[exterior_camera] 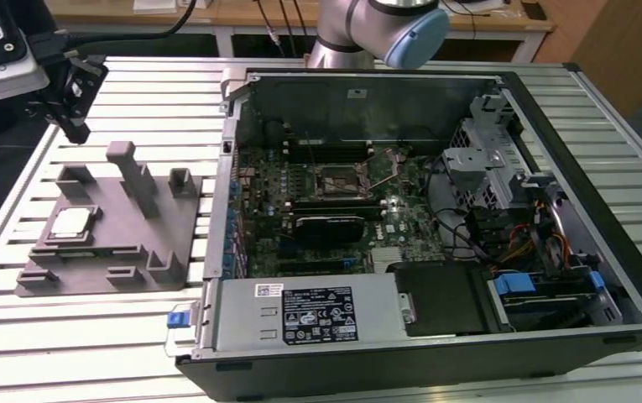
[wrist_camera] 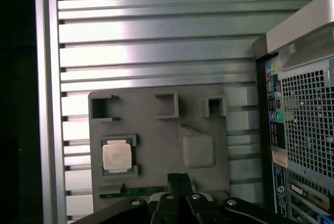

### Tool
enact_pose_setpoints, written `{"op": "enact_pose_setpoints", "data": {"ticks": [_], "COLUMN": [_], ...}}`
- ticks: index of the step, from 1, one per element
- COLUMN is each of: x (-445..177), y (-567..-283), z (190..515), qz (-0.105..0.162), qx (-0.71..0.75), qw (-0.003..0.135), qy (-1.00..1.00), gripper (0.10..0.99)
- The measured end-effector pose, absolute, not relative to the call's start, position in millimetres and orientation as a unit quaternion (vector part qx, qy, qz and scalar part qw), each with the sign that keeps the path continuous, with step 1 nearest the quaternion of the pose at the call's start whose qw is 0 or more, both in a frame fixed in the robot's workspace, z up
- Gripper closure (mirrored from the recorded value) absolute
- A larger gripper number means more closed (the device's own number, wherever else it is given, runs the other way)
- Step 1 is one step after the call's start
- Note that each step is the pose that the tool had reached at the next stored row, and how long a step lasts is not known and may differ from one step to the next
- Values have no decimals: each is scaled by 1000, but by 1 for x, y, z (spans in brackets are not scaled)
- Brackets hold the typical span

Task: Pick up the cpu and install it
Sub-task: 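Reach for the cpu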

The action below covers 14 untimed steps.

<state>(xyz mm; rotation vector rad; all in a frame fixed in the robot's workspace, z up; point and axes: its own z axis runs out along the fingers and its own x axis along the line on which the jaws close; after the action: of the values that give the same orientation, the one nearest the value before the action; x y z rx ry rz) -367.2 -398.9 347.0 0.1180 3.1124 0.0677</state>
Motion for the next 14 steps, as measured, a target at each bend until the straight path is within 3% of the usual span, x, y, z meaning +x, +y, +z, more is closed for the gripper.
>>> {"op": "enact_pose_setpoints", "data": {"ticks": [14], "x": [-382], "y": [-399], "z": [331], "qz": [22], "qx": [38], "qw": [13], "qy": [999], "gripper": [980]}}
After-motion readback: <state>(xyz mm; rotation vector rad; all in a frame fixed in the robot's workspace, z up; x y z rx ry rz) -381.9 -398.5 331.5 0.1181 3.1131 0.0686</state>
